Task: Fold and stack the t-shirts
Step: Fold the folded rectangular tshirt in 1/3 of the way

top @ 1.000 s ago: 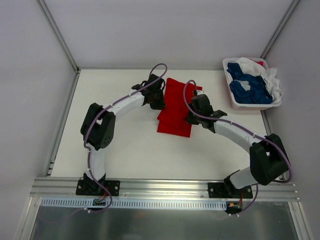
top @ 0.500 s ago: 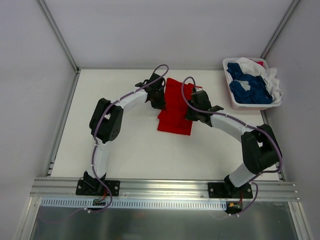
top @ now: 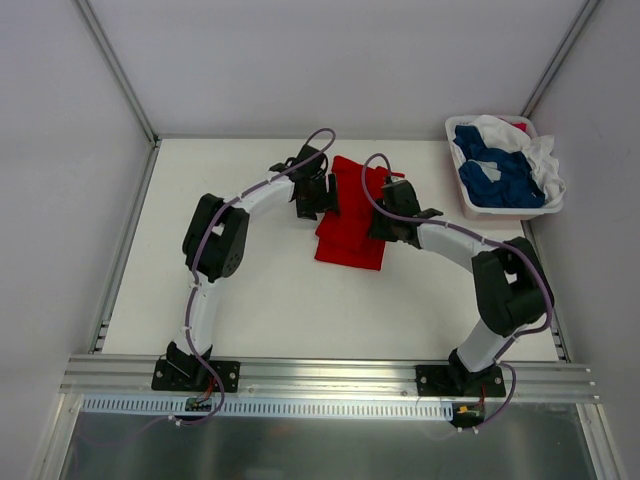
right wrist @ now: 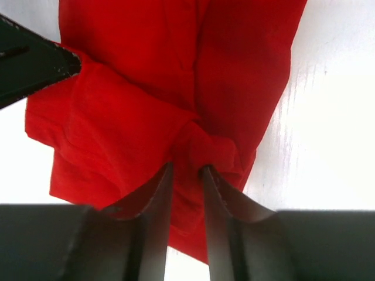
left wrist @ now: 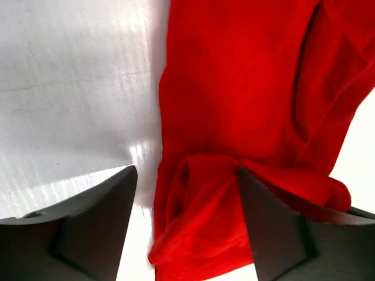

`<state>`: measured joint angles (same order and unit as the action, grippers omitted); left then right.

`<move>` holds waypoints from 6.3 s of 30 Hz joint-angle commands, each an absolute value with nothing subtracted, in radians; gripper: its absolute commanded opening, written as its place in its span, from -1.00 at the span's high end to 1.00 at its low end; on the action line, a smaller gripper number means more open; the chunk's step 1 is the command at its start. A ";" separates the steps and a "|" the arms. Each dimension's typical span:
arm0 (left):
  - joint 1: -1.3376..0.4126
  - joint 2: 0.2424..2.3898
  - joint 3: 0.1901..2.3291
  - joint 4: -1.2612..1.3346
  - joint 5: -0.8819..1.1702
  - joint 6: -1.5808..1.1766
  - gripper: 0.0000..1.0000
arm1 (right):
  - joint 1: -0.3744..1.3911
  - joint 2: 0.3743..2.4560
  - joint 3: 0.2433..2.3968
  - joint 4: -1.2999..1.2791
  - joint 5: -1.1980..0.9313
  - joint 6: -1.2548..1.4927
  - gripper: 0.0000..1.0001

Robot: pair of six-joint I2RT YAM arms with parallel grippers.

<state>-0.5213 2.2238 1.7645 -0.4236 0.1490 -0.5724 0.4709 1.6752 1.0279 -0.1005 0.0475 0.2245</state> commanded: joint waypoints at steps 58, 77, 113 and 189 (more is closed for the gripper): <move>-0.560 1.822 1.238 -0.345 0.051 -0.641 -0.75 | 0.586 1.462 0.824 -0.057 0.083 0.331 0.20; -0.532 1.873 1.255 -0.318 0.034 -0.606 -0.73 | 0.588 1.497 0.816 -0.034 0.104 0.318 0.23; -0.518 1.881 1.230 -0.198 0.133 -0.667 -0.45 | 0.588 1.555 0.836 -0.008 0.087 0.327 0.28; -0.558 1.908 1.305 -0.172 0.143 -0.664 0.75 | 0.586 1.543 0.867 0.005 0.092 0.307 0.99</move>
